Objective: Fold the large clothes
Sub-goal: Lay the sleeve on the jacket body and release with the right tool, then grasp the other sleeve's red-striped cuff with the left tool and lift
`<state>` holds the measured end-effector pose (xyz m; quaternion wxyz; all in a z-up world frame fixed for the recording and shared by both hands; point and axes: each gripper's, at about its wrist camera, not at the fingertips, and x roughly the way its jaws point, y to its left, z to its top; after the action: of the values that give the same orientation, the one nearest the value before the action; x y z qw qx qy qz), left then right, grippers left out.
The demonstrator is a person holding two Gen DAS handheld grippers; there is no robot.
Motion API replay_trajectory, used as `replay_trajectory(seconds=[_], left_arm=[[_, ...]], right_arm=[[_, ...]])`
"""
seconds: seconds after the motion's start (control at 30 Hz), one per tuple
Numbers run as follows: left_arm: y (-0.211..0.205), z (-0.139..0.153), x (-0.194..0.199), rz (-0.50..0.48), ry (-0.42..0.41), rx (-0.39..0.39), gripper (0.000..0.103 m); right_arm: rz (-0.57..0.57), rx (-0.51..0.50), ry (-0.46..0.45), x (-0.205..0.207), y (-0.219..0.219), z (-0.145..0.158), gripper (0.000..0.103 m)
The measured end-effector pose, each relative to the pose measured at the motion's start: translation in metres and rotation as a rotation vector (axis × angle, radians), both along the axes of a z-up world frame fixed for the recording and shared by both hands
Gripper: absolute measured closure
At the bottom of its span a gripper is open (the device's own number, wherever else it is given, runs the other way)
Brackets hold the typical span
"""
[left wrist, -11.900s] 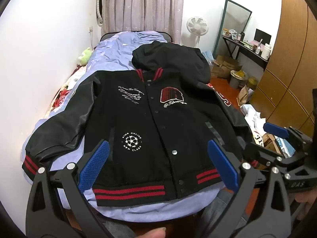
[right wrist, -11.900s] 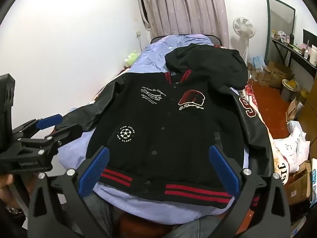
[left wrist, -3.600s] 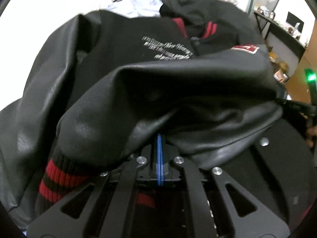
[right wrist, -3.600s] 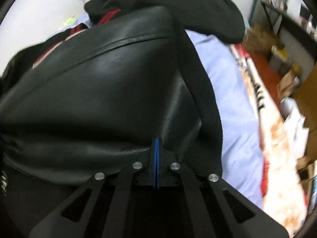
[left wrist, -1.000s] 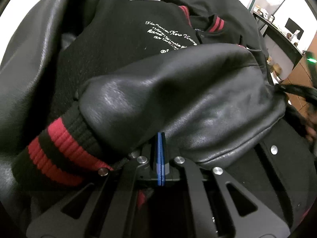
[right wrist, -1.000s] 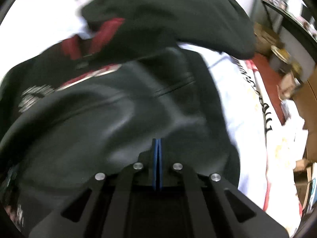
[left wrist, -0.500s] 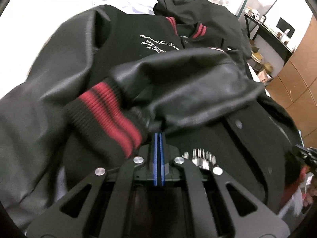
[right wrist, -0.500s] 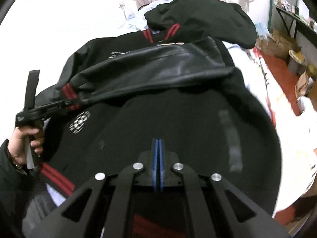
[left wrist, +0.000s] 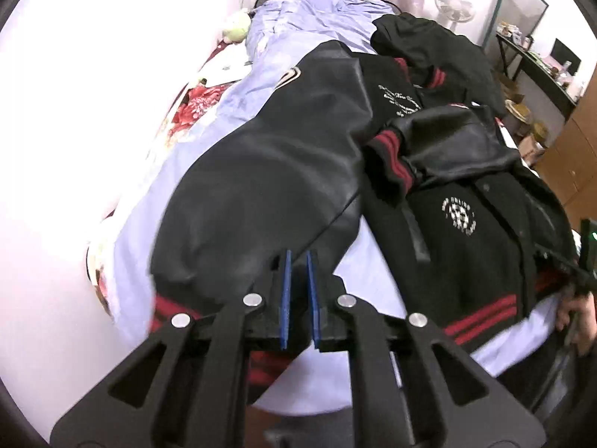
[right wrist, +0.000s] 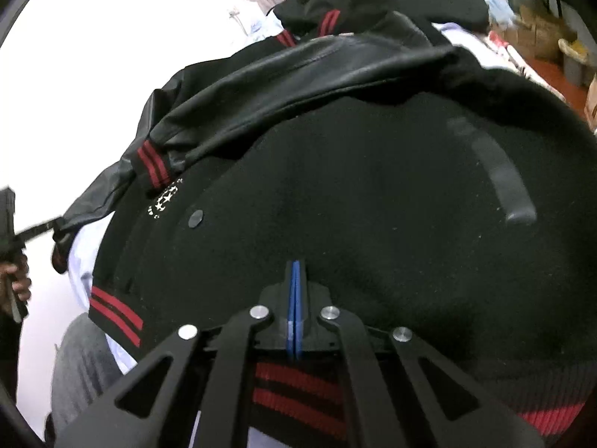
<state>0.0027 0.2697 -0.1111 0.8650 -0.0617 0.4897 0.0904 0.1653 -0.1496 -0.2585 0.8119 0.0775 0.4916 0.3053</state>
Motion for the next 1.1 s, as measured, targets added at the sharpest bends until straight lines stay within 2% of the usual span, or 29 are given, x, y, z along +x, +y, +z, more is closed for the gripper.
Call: replay_trajectory(seconds=[0.1, 0.13, 0.17, 0.2, 0.23, 0.37, 0.47, 0.57, 0.7, 0.87, 0.93, 0.97, 1.0, 1.03, 1.1], left_arm=[[0.007, 0.005, -0.013, -0.03, -0.018, 0.005, 0.088], [0.006, 0.01, -0.018, -0.043, -0.034, 0.013, 0.08], [0.003, 0.014, -0.019, -0.046, -0.042, 0.026, 0.068], [0.001, 0.02, -0.023, -0.046, -0.062, 0.065, 0.037], [0.0, 0.025, -0.026, -0.048, -0.086, 0.091, 0.027], [0.011, 0.026, -0.028, -0.03, -0.088, 0.121, 0.027], [0.03, 0.012, -0.028, -0.001, -0.046, 0.131, 0.027], [0.055, -0.002, -0.03, 0.016, -0.043, 0.034, 0.019], [0.072, -0.02, -0.02, 0.03, -0.023, -0.064, 0.015], [0.076, -0.055, -0.005, 0.055, 0.049, -0.143, 0.009], [0.073, -0.061, -0.001, 0.072, 0.051, -0.136, 0.01], [0.068, -0.059, 0.0, 0.073, 0.047, -0.113, 0.01], [0.062, -0.056, 0.001, 0.069, 0.039, -0.09, 0.016], [0.052, -0.051, 0.002, 0.051, 0.027, -0.052, 0.027], [0.042, -0.043, 0.004, 0.041, 0.021, -0.004, 0.039]], right_arm=[[0.008, -0.025, -0.024, -0.004, 0.004, -0.001, 0.103], [0.007, -0.023, -0.024, -0.004, 0.003, 0.0, 0.103], [0.007, -0.019, -0.024, -0.004, 0.002, 0.0, 0.103], [0.006, -0.015, -0.024, -0.005, 0.002, -0.001, 0.103], [0.006, -0.013, -0.025, -0.005, 0.002, -0.001, 0.103], [0.002, -0.009, -0.03, -0.006, 0.002, -0.001, 0.103], [0.002, -0.006, -0.033, -0.006, 0.002, -0.001, 0.103], [0.003, -0.007, -0.037, -0.006, 0.001, 0.0, 0.103], [0.003, -0.007, -0.039, -0.006, 0.002, 0.0, 0.103], [0.003, -0.006, -0.04, -0.006, 0.002, 0.0, 0.103], [0.003, -0.005, -0.041, -0.006, 0.002, 0.0, 0.103], [0.003, -0.004, -0.043, -0.006, 0.002, 0.001, 0.103], [0.003, -0.003, -0.044, -0.006, 0.002, 0.001, 0.103], [0.004, -0.002, -0.045, -0.006, 0.002, 0.001, 0.103], [0.004, 0.0, -0.046, -0.006, 0.001, 0.001, 0.103]])
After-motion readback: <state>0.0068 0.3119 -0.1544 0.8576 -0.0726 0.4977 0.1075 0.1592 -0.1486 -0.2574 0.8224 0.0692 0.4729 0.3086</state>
